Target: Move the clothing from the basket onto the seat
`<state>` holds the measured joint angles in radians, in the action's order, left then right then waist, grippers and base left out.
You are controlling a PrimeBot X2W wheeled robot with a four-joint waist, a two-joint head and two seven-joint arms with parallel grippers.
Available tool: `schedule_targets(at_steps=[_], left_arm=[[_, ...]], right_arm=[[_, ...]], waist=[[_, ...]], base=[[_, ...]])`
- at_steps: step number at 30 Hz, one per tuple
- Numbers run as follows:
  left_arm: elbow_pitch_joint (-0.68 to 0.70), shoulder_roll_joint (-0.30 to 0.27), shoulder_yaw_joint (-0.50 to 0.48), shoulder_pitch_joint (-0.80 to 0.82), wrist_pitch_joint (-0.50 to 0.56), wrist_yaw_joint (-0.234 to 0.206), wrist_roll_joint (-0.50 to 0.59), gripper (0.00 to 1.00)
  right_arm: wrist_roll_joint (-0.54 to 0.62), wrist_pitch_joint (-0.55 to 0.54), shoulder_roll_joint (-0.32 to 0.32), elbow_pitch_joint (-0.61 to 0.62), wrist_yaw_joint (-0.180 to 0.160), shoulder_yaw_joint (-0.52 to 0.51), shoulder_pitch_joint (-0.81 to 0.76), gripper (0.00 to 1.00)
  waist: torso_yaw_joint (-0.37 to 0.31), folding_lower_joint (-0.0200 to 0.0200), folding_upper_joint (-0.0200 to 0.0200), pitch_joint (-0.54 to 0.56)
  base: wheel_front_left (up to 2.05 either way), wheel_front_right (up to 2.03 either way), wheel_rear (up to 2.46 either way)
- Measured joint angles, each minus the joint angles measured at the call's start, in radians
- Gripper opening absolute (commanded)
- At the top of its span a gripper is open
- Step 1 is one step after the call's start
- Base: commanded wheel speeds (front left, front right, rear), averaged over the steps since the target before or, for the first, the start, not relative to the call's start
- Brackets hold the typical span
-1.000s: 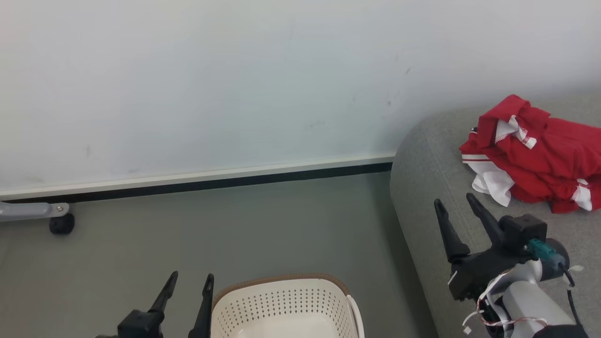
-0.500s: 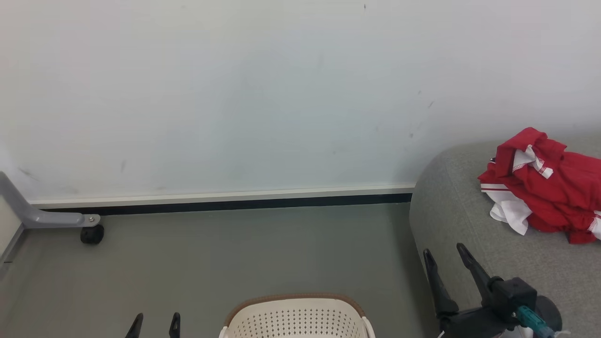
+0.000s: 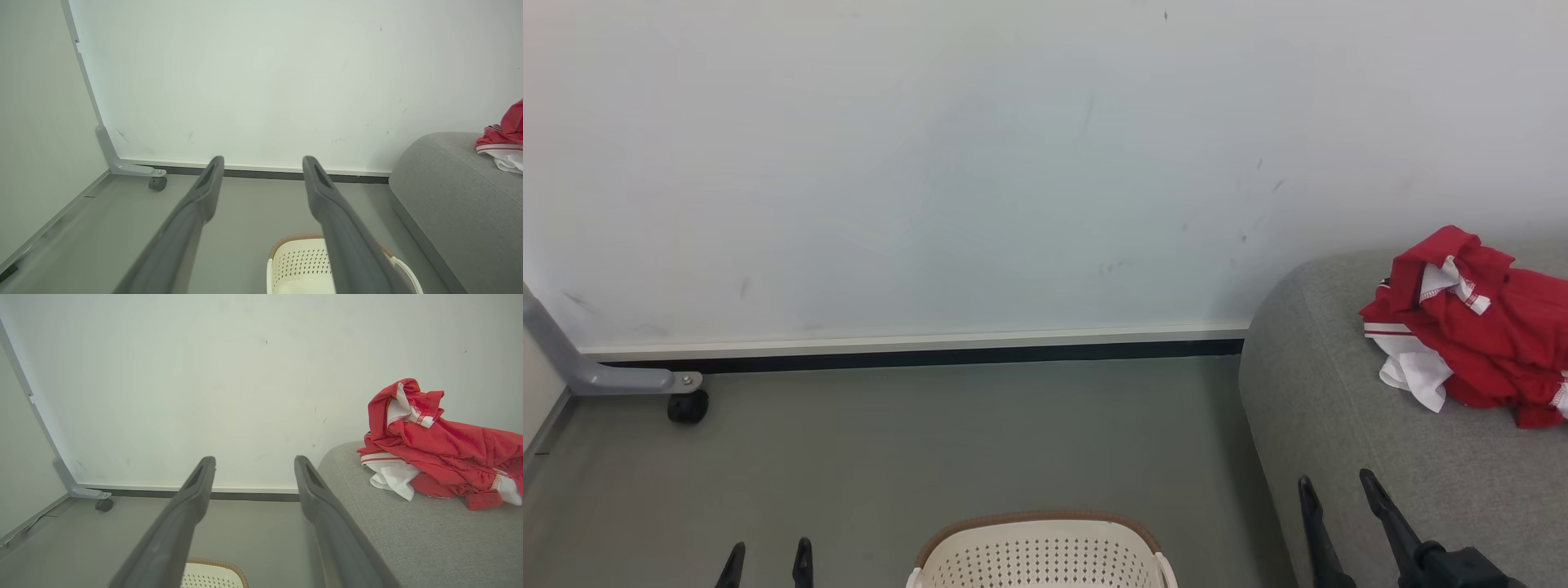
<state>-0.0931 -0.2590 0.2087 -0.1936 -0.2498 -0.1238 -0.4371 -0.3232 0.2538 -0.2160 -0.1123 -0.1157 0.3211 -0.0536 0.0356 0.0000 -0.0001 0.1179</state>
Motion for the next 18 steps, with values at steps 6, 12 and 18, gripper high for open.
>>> schedule_targets(at_steps=[6,12,18], left_arm=[[0.008,0.012,-0.022,-0.004,0.0,0.0,0.007,1.0],[0.006,0.016,-0.026,-0.013,0.0,0.0,0.018,1.0],[0.002,0.019,-0.033,-0.013,0.0,0.0,0.026,1.0]], right_arm=[[0.013,0.0,0.003,0.042,-0.007,-0.032,-0.049,1.0],[0.022,0.0,0.013,0.067,-0.007,-0.058,-0.061,1.0],[0.029,0.0,0.023,0.082,-0.008,-0.076,-0.064,1.0]], waist=[[-0.003,0.0,0.0,-0.005],[-0.009,0.0,0.0001,-0.011],[-0.013,0.0,0.0001,-0.015]], base=[[0.0,0.0,0.0],[0.0,0.0,0.0],[0.0,0.0,0.0]])
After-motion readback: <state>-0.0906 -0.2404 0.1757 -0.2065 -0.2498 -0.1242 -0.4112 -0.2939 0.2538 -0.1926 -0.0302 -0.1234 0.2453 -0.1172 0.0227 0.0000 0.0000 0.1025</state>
